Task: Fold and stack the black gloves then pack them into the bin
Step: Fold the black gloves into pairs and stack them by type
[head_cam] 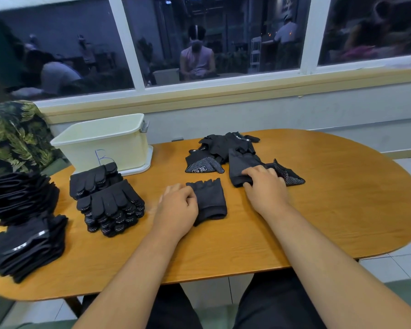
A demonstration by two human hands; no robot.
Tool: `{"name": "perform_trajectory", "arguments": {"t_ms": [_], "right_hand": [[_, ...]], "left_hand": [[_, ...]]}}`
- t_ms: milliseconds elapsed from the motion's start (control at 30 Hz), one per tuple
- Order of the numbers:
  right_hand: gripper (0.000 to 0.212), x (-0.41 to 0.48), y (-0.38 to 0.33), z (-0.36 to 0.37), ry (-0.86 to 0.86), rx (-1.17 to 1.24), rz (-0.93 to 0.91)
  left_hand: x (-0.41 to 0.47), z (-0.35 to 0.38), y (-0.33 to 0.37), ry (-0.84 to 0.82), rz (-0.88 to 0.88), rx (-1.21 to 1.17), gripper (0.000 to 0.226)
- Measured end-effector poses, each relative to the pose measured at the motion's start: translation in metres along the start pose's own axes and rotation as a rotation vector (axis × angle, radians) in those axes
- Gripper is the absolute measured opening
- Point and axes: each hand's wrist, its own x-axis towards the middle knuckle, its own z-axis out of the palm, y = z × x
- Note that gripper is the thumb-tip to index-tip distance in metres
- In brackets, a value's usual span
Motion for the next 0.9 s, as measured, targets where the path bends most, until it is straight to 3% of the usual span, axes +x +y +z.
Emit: {"name": "perform_trajectory", "arguments": {"t_ms": [133,333,500,900], "right_hand": [[0.024,0.001,0.003,-0.003,0.207,0.247,0.022],[0.017,-0.008,-0.001,-0.027,0.434,0.988,0.212],[0.017,-0.001,-0.002,-0.038,0.309,1.537,0.49],[0.02,-0.001,-0.001,-0.038,0.219,1.644,0.558]], "left_hand": [[-0.002,0.001,0.003,-0.069,0.086,-0.061,0.011],[-0.004,0.001,0.004,-0.299,0.164,0.021,0.044],[-0.003,0.002,0.005,-0.335,0.166,0.034,0.048],[-0.003,-0.001,0.005,-0.316,0.14,-0.003,0.046]]}}
